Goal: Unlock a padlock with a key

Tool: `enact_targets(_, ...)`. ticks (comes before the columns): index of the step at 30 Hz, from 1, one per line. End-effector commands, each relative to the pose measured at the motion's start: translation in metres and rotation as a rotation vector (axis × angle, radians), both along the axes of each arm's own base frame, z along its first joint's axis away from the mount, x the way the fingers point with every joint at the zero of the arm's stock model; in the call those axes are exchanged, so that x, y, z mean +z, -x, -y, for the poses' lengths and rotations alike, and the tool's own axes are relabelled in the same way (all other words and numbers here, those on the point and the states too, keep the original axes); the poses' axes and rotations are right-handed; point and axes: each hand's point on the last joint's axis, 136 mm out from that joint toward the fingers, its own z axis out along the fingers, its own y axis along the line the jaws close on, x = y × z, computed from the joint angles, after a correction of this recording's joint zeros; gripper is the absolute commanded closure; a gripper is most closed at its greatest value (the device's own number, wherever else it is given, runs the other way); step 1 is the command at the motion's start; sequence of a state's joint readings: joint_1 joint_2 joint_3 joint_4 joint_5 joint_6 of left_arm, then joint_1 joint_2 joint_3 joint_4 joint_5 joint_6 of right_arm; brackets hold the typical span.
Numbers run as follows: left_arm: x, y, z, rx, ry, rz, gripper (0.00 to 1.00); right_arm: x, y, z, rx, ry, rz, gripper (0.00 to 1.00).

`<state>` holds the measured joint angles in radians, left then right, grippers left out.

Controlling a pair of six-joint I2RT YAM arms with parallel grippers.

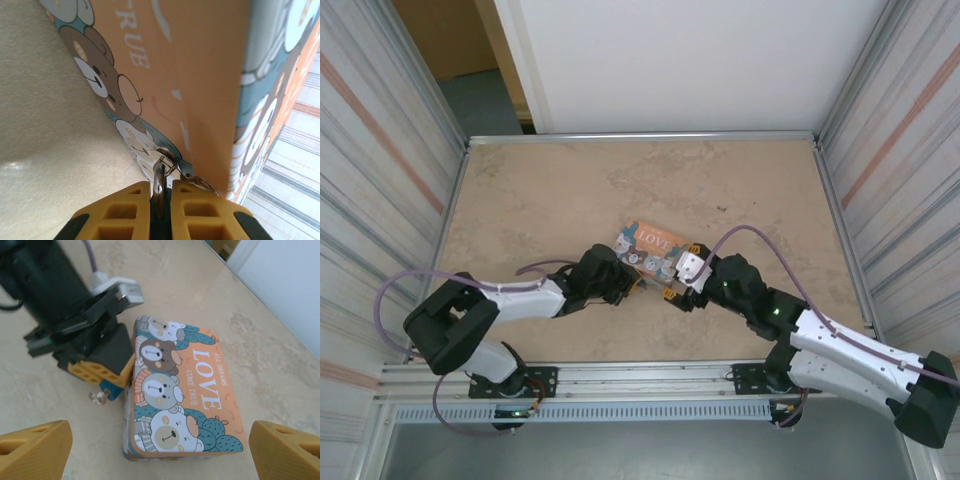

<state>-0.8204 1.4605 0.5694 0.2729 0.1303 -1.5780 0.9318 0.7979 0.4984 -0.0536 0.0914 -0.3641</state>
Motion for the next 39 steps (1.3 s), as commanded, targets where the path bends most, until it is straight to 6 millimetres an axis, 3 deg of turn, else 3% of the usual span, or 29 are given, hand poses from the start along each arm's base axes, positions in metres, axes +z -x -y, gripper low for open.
enact_targets(1, 0.012, 0.003, -0.005, 0.031, -0.028, -0.041, 1.00, -0.010, -0.005, 0.005, -0.014, 0.143, 0.124, 0.10)
enact_targets(14, 0.021, 0.008, -0.004, 0.050, -0.020, -0.057, 1.00, -0.040, 0.004, -0.008, -0.017, 0.199, 0.229, 0.12)
enact_targets(29, 0.017, 0.011, 0.002, 0.049, -0.011, -0.082, 1.00, -0.080, 0.013, -0.050, 0.031, 0.232, 0.217, 0.26)
enact_targets(39, 0.018, 0.012, 0.003, 0.040, -0.011, -0.080, 1.00, -0.088, 0.008, -0.062, 0.030, 0.213, 0.171, 0.41)
